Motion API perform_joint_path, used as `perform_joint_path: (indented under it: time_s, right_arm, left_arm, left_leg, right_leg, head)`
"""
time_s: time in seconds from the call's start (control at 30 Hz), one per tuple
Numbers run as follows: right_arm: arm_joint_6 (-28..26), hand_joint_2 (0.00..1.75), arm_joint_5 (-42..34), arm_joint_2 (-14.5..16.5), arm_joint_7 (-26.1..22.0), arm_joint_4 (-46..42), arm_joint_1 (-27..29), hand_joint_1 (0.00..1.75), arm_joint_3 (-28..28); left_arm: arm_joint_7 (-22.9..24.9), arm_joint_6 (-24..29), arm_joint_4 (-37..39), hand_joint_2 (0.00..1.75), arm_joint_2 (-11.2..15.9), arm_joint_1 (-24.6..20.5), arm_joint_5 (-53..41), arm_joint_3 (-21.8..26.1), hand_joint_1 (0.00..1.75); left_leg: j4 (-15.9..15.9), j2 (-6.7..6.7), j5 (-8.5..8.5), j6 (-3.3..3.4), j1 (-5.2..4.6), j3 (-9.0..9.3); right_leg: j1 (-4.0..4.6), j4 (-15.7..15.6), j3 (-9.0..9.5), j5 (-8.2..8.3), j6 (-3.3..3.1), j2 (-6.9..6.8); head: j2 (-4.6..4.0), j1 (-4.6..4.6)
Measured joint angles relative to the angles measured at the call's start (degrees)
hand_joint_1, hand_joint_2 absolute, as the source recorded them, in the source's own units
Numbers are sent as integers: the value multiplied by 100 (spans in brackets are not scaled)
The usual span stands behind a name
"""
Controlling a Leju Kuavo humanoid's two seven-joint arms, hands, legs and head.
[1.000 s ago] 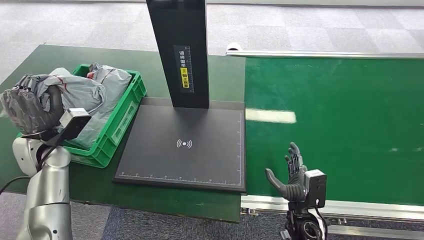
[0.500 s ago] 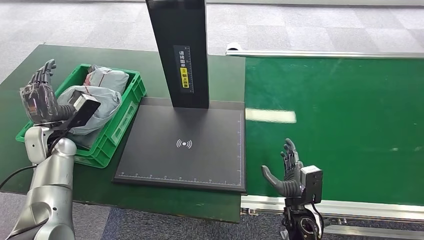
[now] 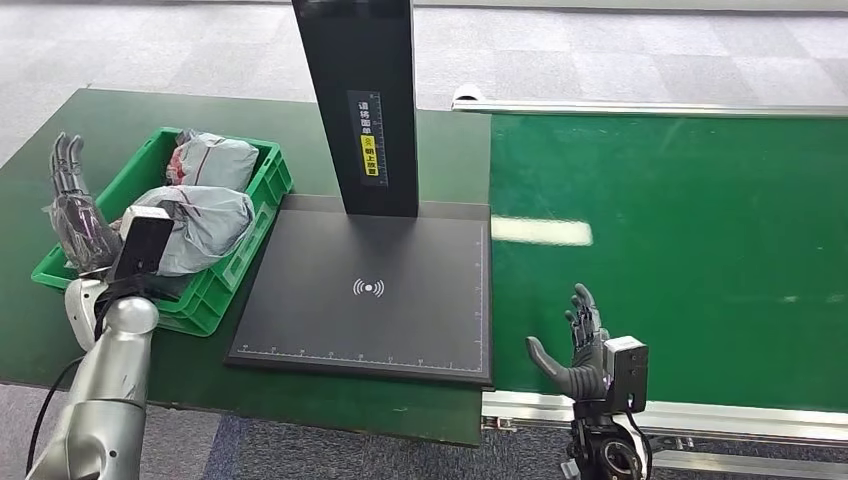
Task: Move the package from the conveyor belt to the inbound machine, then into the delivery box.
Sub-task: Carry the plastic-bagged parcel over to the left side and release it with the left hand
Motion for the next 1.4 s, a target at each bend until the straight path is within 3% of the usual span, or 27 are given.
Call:
perform_joint_path:
  time_s: [0.1,0.23,0.3,0.6,1.2,1.3,1.4]
  right_arm:
    - [0,175,30,-13,0,-2,18,0,-9]
    - [25,175,116,-31,6,-19,22,0,-84]
    - [47,175,159,-36,23,-31,21,0,-133]
    - [66,175,237,-25,83,-174,37,0,-335]
    - [99,175,246,16,83,-189,54,0,-455]
    - [161,175,259,43,87,-189,54,0,-453]
    - [234,175,260,126,92,-177,45,0,-412]
  left_arm:
    - [48,-691,-634,175,88,464,756,-379,0]
    - [-10,-2571,-1470,175,201,1047,2106,-691,0]
    - [-29,-3136,-1813,175,210,1261,2375,-747,0]
    - [-59,-4104,-2369,175,203,1622,2457,-887,0]
    - [-187,-4309,-2465,175,23,1847,2712,-1165,0]
    - [-187,-4177,-2433,175,-157,1979,2890,-1243,0]
    - [-218,-3572,-2083,175,-543,2156,3056,-1431,0]
  left_leg:
    - [0,0,-2,0,0,-2]
    - [-1,2,-2,0,0,-2]
    - [-1,1,-2,0,0,-1]
    - [0,0,-1,0,0,0]
    - [0,0,-1,0,0,1]
    - [0,0,-2,0,-2,0]
    - [0,-3,-4,0,-5,-1]
  right_leg:
    - [0,-1,-2,-1,0,0]
    - [0,-2,-2,-1,-1,0]
    - [0,-2,-2,-1,-1,0]
    - [0,-2,-1,0,-1,0]
    - [0,-2,-1,0,-1,-1]
    - [-2,-2,0,-1,0,-1]
    - [-6,-4,0,-2,1,-1]
  head:
    - [0,1]
    - [0,0]
    - [0,0]
    - [0,-1]
    - [0,-1]
    - [0,-1]
    - [0,0]
